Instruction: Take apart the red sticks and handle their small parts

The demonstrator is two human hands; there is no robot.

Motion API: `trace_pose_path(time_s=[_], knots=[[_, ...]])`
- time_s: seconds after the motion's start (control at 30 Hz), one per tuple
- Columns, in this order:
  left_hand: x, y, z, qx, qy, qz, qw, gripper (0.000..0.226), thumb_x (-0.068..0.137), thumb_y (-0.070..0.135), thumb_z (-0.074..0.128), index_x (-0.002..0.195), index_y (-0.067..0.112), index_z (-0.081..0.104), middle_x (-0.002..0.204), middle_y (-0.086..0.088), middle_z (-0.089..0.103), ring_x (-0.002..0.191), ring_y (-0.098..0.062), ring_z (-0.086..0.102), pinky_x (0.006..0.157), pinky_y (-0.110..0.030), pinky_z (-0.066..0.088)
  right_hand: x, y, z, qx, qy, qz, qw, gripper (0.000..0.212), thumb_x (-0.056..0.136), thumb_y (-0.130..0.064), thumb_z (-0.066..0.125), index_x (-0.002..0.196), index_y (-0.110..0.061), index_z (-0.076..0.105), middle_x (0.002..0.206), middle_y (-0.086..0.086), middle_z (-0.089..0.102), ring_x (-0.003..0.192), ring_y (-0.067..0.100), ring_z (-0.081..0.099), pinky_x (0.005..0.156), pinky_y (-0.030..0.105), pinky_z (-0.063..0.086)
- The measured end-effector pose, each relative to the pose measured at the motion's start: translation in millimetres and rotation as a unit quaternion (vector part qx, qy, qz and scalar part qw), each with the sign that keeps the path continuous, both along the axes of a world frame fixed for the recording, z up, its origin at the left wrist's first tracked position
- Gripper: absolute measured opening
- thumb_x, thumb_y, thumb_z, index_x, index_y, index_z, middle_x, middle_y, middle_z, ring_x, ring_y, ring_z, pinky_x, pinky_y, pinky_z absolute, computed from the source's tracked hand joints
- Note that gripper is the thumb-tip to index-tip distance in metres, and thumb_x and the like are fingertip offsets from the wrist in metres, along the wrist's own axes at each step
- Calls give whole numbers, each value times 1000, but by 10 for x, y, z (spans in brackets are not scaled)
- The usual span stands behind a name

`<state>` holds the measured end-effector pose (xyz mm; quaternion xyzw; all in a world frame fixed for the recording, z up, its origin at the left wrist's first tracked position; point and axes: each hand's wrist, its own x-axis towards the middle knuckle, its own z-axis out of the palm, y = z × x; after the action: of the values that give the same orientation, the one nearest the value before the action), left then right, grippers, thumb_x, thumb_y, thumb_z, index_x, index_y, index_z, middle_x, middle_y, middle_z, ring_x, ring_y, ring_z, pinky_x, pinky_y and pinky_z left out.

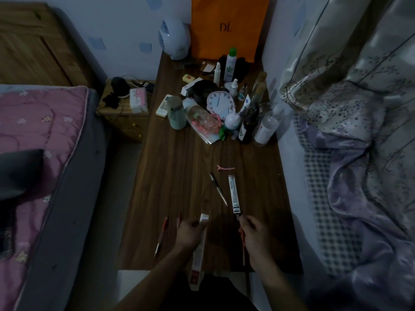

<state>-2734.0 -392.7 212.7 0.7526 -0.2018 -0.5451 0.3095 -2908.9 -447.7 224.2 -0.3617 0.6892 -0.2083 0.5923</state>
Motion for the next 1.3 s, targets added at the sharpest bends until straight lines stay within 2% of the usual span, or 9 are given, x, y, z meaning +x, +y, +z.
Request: trace_pose_path(time_s=[0.27, 0.4, 0.5, 0.63, 0.73, 0.83, 0.97, 1.13, 1.3], knots=[[-171, -92, -411, 57, -112, -98, 987, 20, 91, 35, 62, 95, 16, 67, 87, -1, 73, 75, -12, 72, 70, -34, 62, -159, 43, -179, 18, 22, 74, 997, 23, 97, -38, 55, 116, -28, 64, 105, -2, 64, 94, 13, 63, 70, 27, 48], [-159, -163, -528, 55, -192, -158, 967, 23, 87, 41, 66, 82, 19, 68, 74, 4, 70, 65, -8, 67, 58, -27, 56, -192, 33, -200, 27, 19, 84, 996, 24, 98, -39, 55, 117, -28, 64, 106, 0, 64, 96, 14, 62, 68, 26, 46], [-140, -221, -556, 25, -214, -176, 961, 20, 86, 41, 66, 92, 22, 68, 74, 9, 68, 59, 3, 60, 51, -19, 49, -171, 8, -209, 23, 11, 92, 995, 24, 98, -37, 55, 116, -24, 65, 104, 2, 65, 95, 16, 64, 69, 27, 48], [-141, -214, -487, 20, -233, -130, 964, 30, 85, 41, 64, 108, 25, 54, 89, 4, 71, 74, -13, 69, 63, -31, 57, -120, 18, -219, 11, 25, 84, 996, 22, 98, -36, 57, 114, -23, 66, 99, 2, 66, 92, 16, 64, 72, 29, 50], [-124, -97, -395, 22, -237, -128, 963, 22, 86, 41, 60, 102, 28, 52, 83, 5, 69, 71, -12, 69, 66, -37, 61, -96, 34, -241, 19, 31, 76, 996, 18, 97, -36, 57, 109, -25, 66, 97, 2, 67, 90, 17, 65, 77, 33, 52], [-124, 70, -318, -9, -183, -157, 970, 9, 91, 38, 57, 86, 33, 62, 71, 10, 70, 61, 2, 65, 57, -21, 53, -56, 59, -240, 17, 13, 54, 998, 11, 97, -31, 58, 99, -24, 67, 90, 3, 71, 82, 18, 67, 71, 32, 51], [-239, 278, -111, -46, -99, -196, 975, 32, 96, 39, 52, 65, 40, 63, 62, 26, 68, 59, 12, 62, 49, -6, 39, 57, 99, -207, 5, -27, 45, 999, 8, 97, -22, 59, 97, -22, 67, 88, 6, 74, 74, 18, 68, 63, 30, 51], [-294, 421, 65, -84, -88, -186, 975, 27, 99, 36, 48, 90, 22, 68, 79, 1, 72, 70, -3, 66, 64, -22, 48, 168, 147, -71, -26, -57, 104, 993, 8, 94, -21, 64, 88, -23, 69, 83, -4, 76, 73, 8, 73, 58, 20, 52], [-231, 511, 286, -114, -99, -142, 978, 19, 96, 39, 54, 90, 29, 69, 79, 7, 72, 68, 4, 65, 59, -12, 45, 194, 176, 24, -61, -65, 199, 976, 8, 88, -25, 70, 80, -26, 69, 85, -2, 74, 78, 10, 70, 74, 30, 53]])
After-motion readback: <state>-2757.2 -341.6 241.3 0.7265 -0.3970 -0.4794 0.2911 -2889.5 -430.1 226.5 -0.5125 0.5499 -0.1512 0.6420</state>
